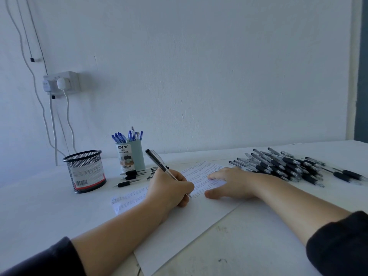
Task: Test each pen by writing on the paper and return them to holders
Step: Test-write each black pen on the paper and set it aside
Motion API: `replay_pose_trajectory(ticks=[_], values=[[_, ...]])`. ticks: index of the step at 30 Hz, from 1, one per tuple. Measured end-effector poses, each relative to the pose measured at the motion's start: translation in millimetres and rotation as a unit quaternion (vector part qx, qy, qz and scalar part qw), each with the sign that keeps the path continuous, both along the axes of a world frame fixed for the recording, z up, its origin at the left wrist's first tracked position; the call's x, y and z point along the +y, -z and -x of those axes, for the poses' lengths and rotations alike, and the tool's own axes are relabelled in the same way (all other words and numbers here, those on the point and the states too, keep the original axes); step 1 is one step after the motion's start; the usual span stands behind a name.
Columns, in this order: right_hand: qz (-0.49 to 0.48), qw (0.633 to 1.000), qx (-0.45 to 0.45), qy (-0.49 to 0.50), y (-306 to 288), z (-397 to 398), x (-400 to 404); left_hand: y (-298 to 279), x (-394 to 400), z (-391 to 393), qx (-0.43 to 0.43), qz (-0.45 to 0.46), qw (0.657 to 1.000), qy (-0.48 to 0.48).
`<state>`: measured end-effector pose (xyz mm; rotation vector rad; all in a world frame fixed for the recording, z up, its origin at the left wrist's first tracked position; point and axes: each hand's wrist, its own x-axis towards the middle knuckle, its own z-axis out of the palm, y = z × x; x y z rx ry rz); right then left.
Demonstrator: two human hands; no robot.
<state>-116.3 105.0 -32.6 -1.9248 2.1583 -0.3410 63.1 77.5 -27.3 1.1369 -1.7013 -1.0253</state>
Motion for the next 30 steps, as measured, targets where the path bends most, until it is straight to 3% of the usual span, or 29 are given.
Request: replay_pose_trajectory(ticks=[30], values=[[-0.001,1.000,0.008,-0.006,0.4,0.5,-0.3,0.1,4.2,0.5,-0.030,0.024,0.999,0.013]])
